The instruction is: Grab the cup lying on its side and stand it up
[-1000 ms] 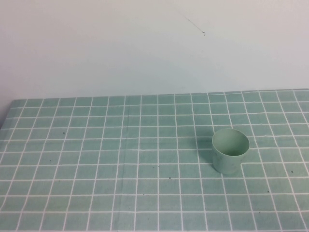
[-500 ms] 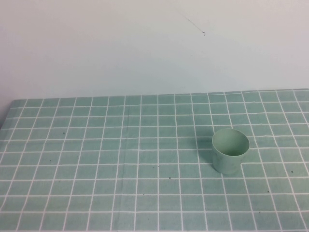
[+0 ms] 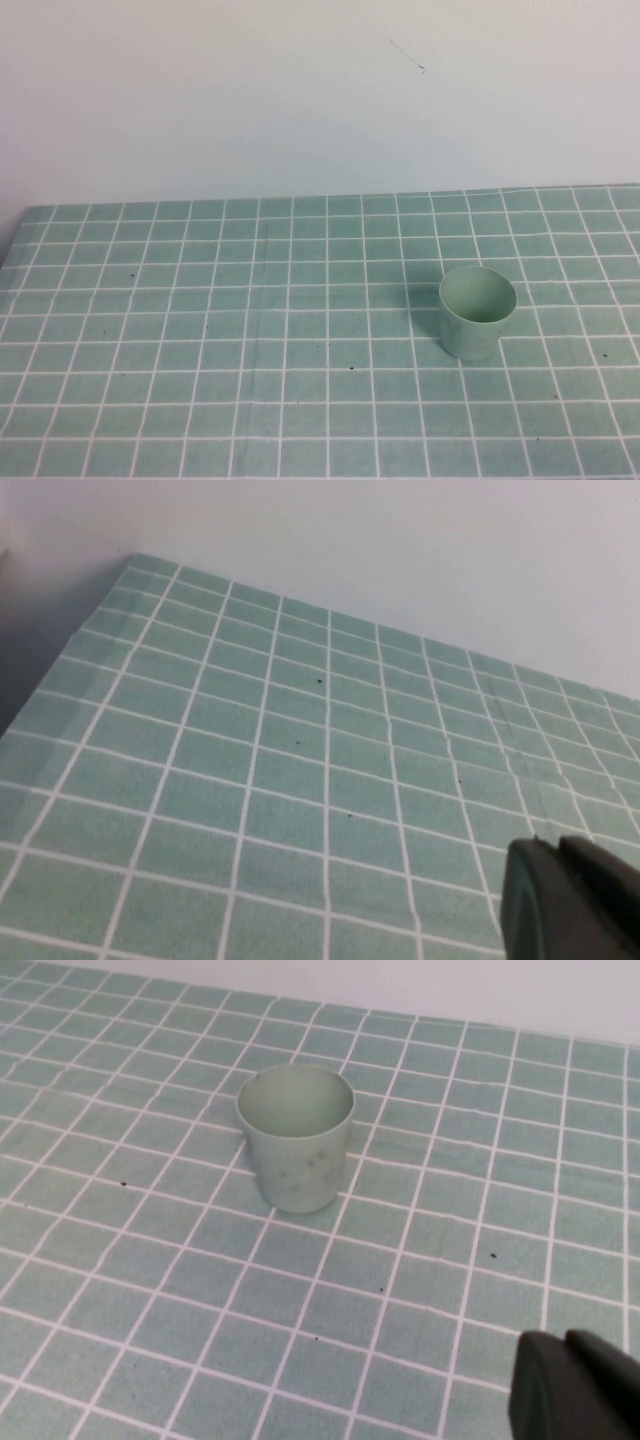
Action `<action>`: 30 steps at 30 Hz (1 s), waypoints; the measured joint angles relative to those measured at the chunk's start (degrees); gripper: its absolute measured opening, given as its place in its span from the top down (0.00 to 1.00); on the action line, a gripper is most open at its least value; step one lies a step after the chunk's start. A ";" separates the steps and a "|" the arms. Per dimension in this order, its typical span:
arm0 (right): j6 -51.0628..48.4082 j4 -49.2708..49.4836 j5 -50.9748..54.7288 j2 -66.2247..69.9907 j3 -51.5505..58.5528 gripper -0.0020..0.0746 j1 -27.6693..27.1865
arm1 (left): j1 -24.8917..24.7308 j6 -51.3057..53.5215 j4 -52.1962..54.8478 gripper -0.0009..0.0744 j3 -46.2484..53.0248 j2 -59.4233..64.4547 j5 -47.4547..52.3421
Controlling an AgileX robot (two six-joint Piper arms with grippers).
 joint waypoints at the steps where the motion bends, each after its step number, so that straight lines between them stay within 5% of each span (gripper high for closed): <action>1: 0.00 0.00 0.00 0.00 0.00 0.98 0.00 | 0.00 1.09 0.09 0.99 0.00 0.00 0.00; 30: 0.00 0.00 0.00 0.00 0.00 0.98 0.00 | 5.54 3.01 5.69 0.99 0.00 0.00 -0.32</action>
